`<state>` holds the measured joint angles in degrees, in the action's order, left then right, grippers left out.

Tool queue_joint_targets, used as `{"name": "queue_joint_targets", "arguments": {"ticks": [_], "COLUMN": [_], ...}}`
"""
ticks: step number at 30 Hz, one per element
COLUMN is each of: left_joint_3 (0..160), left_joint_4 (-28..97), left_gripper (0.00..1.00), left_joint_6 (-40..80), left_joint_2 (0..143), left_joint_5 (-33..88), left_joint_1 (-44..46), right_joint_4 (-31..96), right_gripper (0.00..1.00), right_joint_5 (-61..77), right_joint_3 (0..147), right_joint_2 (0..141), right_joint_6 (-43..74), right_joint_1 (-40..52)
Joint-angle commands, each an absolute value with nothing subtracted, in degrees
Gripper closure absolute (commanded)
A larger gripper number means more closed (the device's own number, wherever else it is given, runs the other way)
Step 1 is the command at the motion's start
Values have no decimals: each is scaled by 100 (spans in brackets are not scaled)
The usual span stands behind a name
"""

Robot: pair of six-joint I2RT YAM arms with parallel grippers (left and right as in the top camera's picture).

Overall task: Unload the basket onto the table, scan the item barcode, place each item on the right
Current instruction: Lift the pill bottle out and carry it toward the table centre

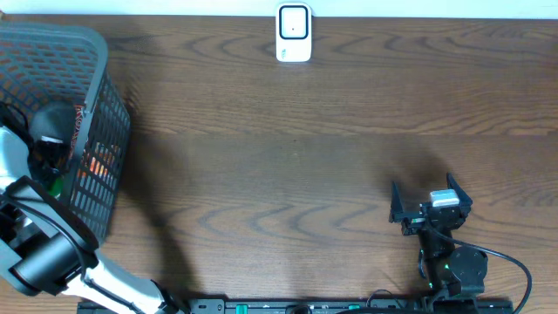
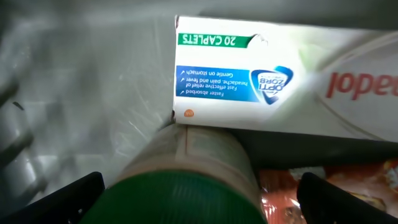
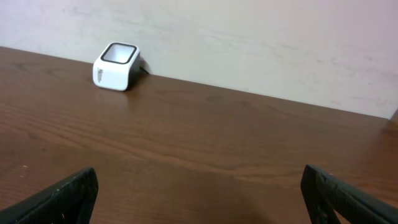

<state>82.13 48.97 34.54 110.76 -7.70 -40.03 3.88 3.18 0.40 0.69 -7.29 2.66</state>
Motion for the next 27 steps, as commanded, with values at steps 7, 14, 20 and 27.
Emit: {"name": "queue_joint_targets", "arguments": {"ticks": [7, 14, 20, 27], "left_joint_3": [8171, 8171, 8176, 8178], "left_joint_4": [4890, 4963, 5096, 5395], "left_gripper": [6, 26, 28, 28], "left_joint_6": [3507, 3503, 3505, 3527], "left_joint_2": [11404, 11325, 10925, 9526], "left_joint_5": [-843, -843, -843, -709], "left_joint_1": [-4034, -4034, -4034, -4029], "right_joint_4": [410, 408, 408, 408], "right_gripper": [1, 1, 1, 1], "right_joint_5": [309, 309, 309, 309], "right_joint_3": [32, 32, 32, 32], "right_joint_2": [38, 38, 38, 38], "right_joint_6": [-646, -648, -648, -648], "right_joint_1": [327, 327, 327, 327]}}
